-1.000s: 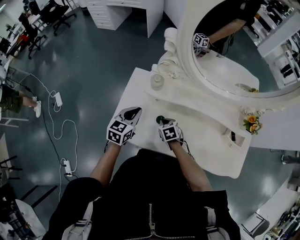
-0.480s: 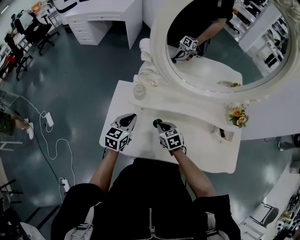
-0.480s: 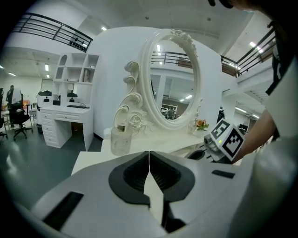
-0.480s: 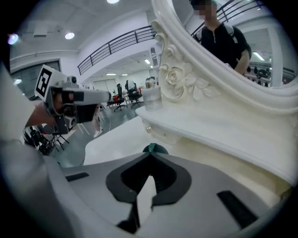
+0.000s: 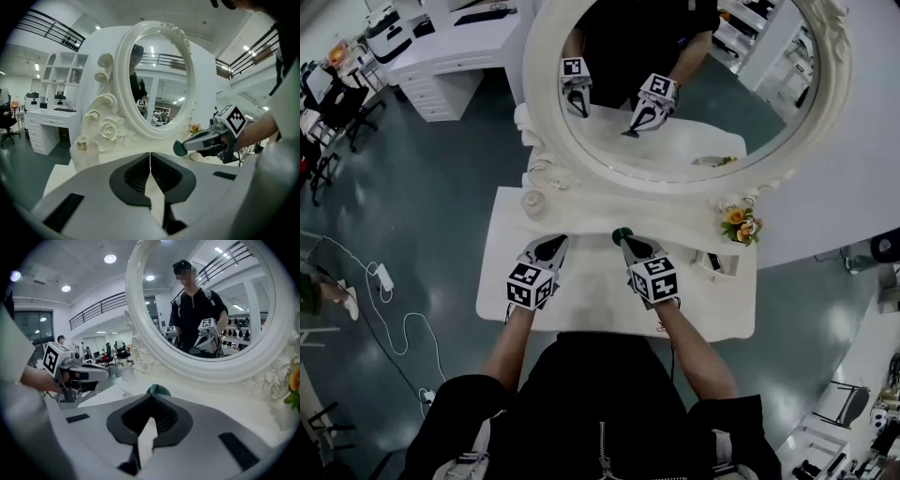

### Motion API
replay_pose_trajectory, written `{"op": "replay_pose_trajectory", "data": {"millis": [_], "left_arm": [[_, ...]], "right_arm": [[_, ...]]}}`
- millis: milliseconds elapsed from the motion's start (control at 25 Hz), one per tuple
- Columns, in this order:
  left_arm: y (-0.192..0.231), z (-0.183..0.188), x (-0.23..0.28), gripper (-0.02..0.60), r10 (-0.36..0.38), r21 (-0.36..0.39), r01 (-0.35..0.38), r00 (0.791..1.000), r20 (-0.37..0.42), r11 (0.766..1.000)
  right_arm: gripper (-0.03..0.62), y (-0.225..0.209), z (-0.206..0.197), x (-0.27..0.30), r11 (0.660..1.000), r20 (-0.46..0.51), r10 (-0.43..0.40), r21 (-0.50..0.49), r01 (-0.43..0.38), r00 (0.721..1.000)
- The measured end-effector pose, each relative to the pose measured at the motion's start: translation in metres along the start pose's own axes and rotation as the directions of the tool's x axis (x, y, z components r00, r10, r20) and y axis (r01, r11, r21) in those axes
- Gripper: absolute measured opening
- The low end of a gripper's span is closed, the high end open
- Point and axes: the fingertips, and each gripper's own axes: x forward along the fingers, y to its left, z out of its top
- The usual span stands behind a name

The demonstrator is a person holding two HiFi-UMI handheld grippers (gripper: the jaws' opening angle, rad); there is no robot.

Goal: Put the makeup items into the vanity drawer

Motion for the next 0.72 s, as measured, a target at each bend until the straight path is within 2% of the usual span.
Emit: {"op": "replay_pose_trajectory", "data": {"millis": [360, 720], "left_arm": [[-0.073, 0.019, 0.076, 0.021, -0.159, 0.058, 0.16, 0.987, -0.028, 0.985], [-0.146, 0.015, 0.127, 0.021, -0.309, 0.094, 0.316, 0.947, -0.084, 0.944]], "right_arm": [[0.005, -0.087, -0.028, -0.074, 0.981, 0.025, -0.162, 0.109, 0.158, 0.987], [0.005, -0.156, -0.089, -0.153, 0.911, -0.008, -0.337, 0.25, 0.328, 0.942]]}}
